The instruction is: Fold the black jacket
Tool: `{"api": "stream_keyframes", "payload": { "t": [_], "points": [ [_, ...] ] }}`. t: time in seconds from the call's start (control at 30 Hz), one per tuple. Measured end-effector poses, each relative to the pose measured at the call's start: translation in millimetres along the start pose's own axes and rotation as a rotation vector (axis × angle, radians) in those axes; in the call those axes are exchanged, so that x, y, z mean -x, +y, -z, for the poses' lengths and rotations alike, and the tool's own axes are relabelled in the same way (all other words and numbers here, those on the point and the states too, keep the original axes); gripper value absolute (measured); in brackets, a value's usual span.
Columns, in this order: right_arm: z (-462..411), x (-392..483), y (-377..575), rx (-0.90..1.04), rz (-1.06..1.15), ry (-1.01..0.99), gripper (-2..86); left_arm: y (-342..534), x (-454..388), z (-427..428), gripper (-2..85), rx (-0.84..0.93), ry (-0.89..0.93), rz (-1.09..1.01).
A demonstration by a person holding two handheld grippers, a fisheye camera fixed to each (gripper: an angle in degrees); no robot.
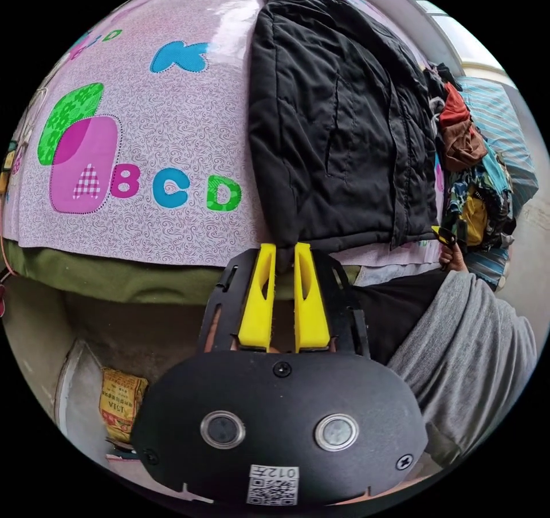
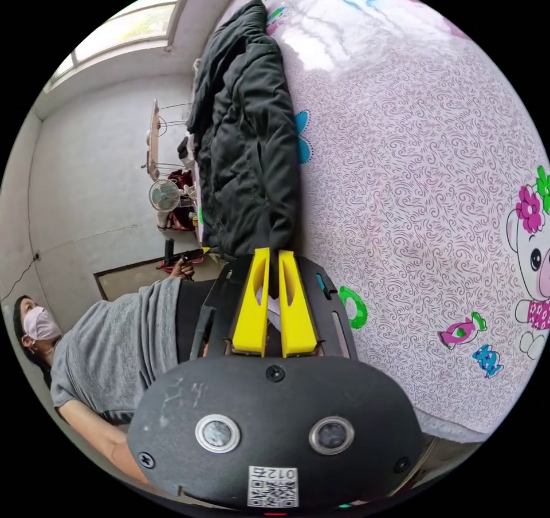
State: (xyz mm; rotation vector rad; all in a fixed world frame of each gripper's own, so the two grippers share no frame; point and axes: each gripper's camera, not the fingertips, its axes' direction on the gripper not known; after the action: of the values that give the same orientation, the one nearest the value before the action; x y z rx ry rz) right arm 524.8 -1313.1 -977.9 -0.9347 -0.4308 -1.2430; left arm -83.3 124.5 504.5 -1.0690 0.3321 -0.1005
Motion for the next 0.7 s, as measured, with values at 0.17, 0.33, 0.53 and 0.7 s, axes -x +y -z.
{"api": "stream_keyframes", "payload": {
  "t": [0.17,0.33,0.53,0.7],
  "points": [
    [33,54,-7,-0.083,0.128,-0.188,-0.5,28,26,13,4.3,-0.088,0.203,-0.034],
    [59,112,-10,-0.170,0.260,-0.323,-0.7,61,29,37,3.6,-0.245,0.331,-0.100],
    [99,182,-14,-0.301,0.422,-0.473,-0.8,102,20,80,3.1,-0.485,0.443,-0.207],
    [138,220,-4,-0.427,0.506,-0.595,-0.9,146,23,103,2.9,-0.664,0.544,-0.252]
  ]
}}
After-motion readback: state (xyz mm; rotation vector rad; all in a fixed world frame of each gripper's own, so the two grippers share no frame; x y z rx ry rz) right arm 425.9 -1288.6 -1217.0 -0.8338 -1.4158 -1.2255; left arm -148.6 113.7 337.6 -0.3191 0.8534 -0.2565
